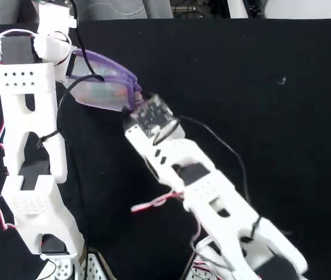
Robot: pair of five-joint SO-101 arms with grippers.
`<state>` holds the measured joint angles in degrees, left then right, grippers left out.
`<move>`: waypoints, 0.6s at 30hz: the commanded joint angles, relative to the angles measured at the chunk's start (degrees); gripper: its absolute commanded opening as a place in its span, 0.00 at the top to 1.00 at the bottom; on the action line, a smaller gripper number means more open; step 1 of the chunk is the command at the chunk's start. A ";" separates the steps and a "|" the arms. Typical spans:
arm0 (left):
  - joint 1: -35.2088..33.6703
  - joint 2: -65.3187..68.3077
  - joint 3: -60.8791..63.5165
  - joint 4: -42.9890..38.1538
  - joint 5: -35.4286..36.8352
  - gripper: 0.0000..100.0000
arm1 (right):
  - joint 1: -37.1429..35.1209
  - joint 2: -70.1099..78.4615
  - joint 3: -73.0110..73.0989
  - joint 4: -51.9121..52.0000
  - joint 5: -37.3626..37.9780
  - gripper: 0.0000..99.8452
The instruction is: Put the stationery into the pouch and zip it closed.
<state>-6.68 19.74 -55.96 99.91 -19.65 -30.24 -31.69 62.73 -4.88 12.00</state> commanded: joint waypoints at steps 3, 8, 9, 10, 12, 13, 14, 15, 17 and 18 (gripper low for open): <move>2.51 0.00 -1.19 0.70 -0.53 0.97 | 0.70 6.46 -5.41 -4.84 3.34 0.86; 2.42 0.00 -1.19 0.35 -0.53 0.97 | -1.49 3.56 -2.42 -4.75 7.30 0.98; 2.33 0.09 -1.19 0.35 -0.53 0.97 | -1.58 2.07 -1.54 -4.75 7.12 0.98; 2.24 0.09 -1.19 0.35 -0.53 0.97 | -1.49 0.31 -0.48 -4.66 7.12 0.98; 2.15 0.09 -1.10 -0.09 -0.44 0.97 | -1.23 -3.65 2.24 -4.66 7.12 0.98; 2.15 0.09 -1.10 -0.70 -0.18 0.97 | -0.97 -5.85 3.74 -4.57 6.77 0.98; 2.07 0.09 -1.10 -1.32 -0.18 0.97 | -0.79 -8.22 5.32 -4.57 6.07 0.98; 2.07 0.09 -1.10 -1.67 -0.18 0.97 | -0.44 -10.68 6.55 -3.87 5.45 0.98; 2.33 0.09 -1.10 -1.85 -0.09 0.97 | 0.44 -15.52 7.25 1.05 5.19 0.98; 2.51 0.09 -1.10 -1.93 -0.09 0.97 | 0.62 -18.07 7.08 4.22 5.19 0.99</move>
<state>-5.45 19.82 -55.87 99.65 -19.82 -30.07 -40.48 70.81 -5.76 17.89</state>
